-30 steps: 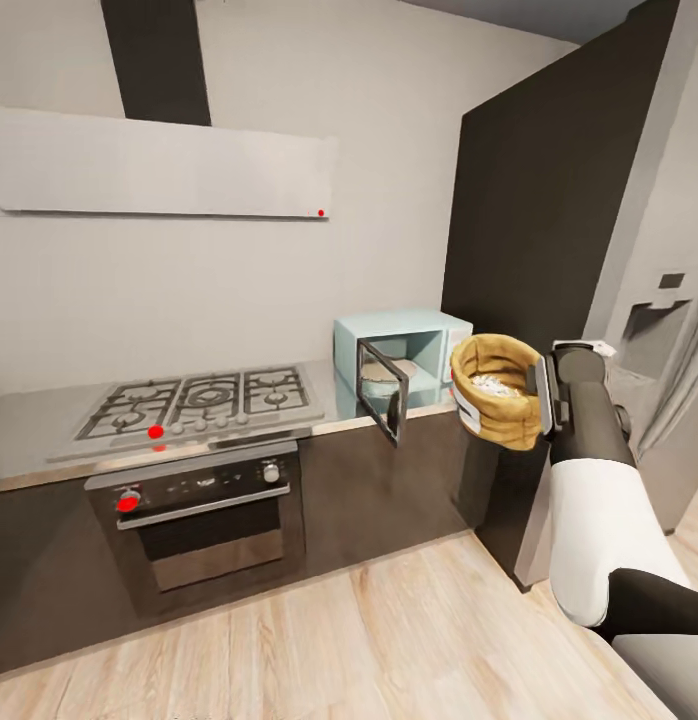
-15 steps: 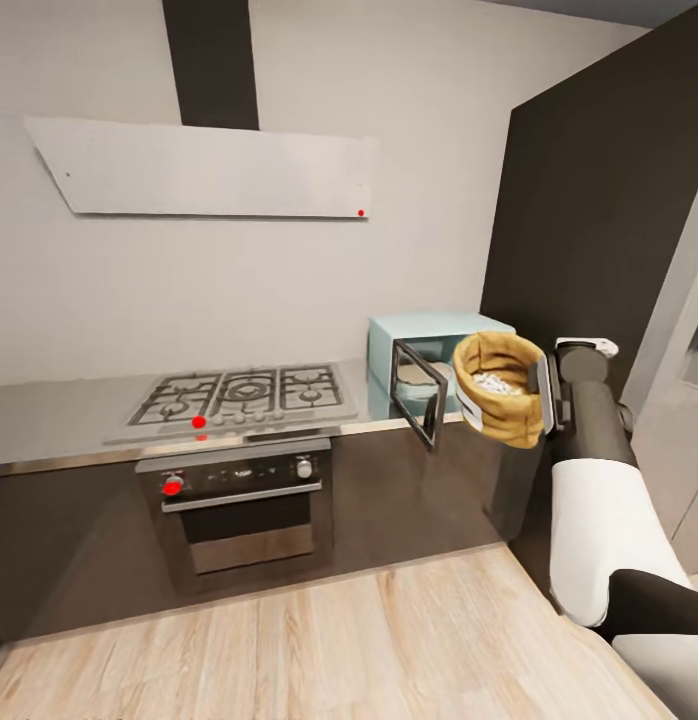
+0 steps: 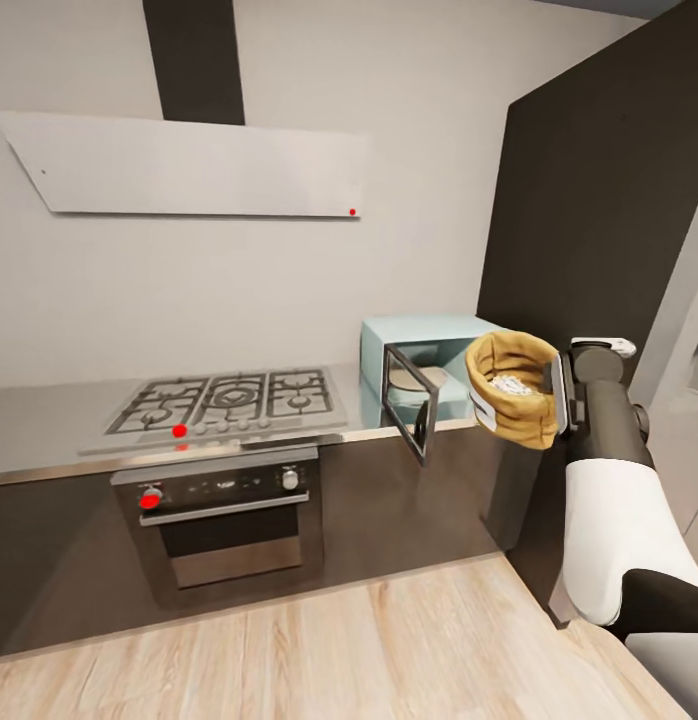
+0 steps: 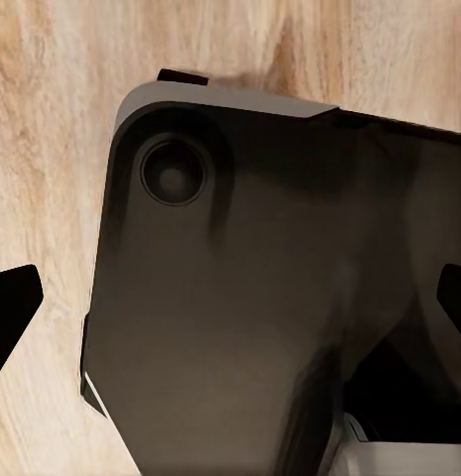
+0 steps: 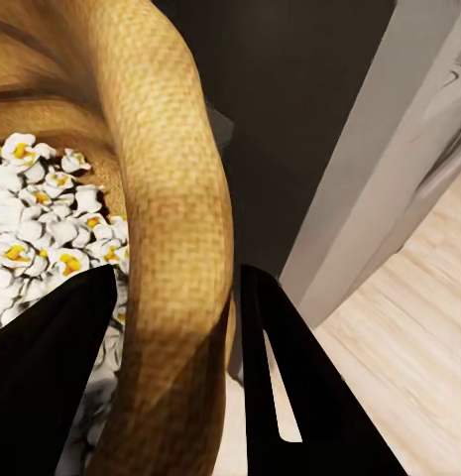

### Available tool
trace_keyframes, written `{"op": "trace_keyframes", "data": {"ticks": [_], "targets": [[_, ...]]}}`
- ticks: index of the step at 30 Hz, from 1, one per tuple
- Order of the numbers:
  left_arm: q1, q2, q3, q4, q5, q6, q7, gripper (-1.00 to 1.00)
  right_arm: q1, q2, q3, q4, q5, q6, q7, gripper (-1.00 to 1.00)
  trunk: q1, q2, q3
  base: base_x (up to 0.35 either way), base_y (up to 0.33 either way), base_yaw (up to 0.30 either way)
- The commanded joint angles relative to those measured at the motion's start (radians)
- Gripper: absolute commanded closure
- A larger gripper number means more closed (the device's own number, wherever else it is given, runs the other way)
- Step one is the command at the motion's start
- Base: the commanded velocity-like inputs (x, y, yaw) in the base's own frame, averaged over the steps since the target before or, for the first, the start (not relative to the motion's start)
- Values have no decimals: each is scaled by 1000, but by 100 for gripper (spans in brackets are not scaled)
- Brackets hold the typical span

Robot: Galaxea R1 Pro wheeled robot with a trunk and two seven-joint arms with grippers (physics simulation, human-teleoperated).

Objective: In the kitchen, take the popcorn bag from the countertop, put it into the microwave, and heat it until the popcorn is cooked so the cooked popcorn ends up inside the bag.

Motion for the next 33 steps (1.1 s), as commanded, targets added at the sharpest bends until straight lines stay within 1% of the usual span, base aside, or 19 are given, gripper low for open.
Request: {"op": "trace_keyframes", "data": {"ticks": [1,7,21,24,29,33], "targets": [[0,0,1,-1,6,-2,0,-100,-1,0,1,0,-6,3,-8,100,0,-1,-1,236,-182,0],[0,0,2,-1,7,-2,0,-100,-1,0,1,-1,-9,3,-8,100,0,-1,-1,233,-180,35],[0,0,2,-3,8,-2,0,-100,-1,-2,-1,7,-10,3,-8,100,0,-1,-1,8,-6,257],[0,0,1,-3,7,-2,0,-100,-1,-4,-2,9,-11,3,-9,100,0,-1,-1,0,0,56],[0,0,2,-3,7,-2,0,-100,-1,-19,-2,11,-11,3,-7,100,0,-1,-1,0,0,4],[0,0,2,-4,6,-2,0,-100,-1,-22,-2,11,-11,3,-7,100,0,-1,-1,0,0,0]]}}
